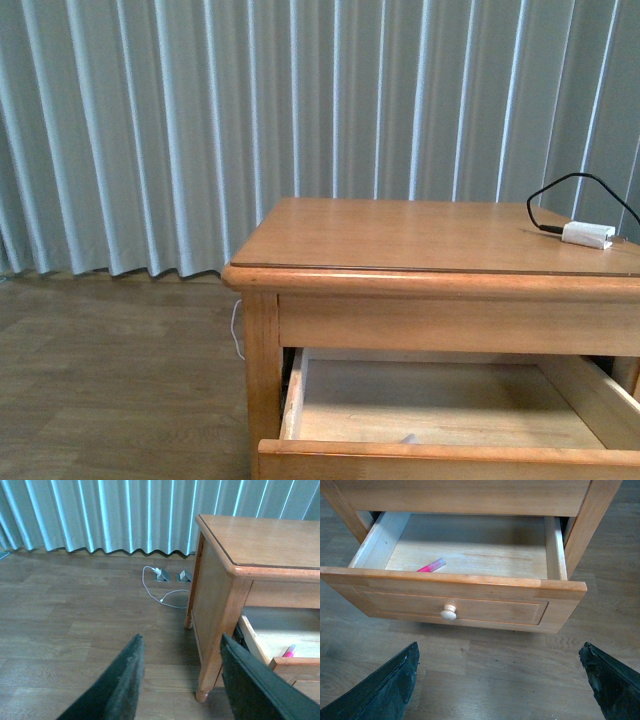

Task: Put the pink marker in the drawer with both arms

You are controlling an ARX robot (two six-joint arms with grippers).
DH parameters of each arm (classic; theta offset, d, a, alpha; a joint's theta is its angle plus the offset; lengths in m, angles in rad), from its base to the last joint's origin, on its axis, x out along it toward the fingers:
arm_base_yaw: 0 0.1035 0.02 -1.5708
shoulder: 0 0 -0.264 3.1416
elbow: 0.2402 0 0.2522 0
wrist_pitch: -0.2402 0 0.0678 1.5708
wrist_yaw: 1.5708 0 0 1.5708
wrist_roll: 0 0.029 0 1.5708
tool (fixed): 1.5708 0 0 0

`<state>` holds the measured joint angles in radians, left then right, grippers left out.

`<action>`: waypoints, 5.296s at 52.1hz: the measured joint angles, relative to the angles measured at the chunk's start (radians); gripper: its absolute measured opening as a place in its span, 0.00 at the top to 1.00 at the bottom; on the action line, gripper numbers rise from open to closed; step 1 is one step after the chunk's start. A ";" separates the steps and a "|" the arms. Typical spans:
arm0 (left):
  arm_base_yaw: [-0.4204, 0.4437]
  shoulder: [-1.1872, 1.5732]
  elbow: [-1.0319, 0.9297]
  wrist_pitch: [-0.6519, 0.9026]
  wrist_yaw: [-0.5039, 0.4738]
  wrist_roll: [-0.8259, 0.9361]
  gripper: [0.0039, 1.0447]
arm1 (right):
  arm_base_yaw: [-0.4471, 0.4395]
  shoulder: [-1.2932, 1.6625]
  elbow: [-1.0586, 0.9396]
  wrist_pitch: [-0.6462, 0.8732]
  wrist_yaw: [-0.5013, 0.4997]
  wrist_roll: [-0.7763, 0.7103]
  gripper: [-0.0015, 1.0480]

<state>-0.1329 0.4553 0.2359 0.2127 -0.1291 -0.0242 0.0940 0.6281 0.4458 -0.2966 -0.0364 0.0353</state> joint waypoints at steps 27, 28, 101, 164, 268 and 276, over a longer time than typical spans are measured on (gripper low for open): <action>0.130 -0.167 -0.149 -0.010 0.129 0.016 0.96 | 0.000 0.000 0.000 0.000 0.000 0.000 0.09; 0.130 -0.172 -0.153 -0.012 0.129 0.017 0.96 | 0.000 0.000 0.000 0.000 0.000 0.000 0.09; 0.131 -0.451 -0.212 -0.211 0.129 0.019 0.09 | 0.000 0.598 -0.167 0.715 0.118 -0.146 0.09; 0.131 -0.451 -0.212 -0.212 0.129 0.020 0.06 | 0.011 1.581 0.542 1.099 0.152 -0.009 0.09; 0.131 -0.451 -0.212 -0.212 0.129 0.020 0.06 | -0.093 -0.183 -0.391 0.682 0.038 -0.045 0.99; 0.131 -0.451 -0.213 -0.212 0.129 0.020 0.06 | -0.093 -0.250 -0.409 0.634 0.038 -0.045 0.99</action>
<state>-0.0021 0.0044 0.0231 0.0006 0.0002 -0.0040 0.0006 0.3782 0.0372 0.3370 0.0017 -0.0097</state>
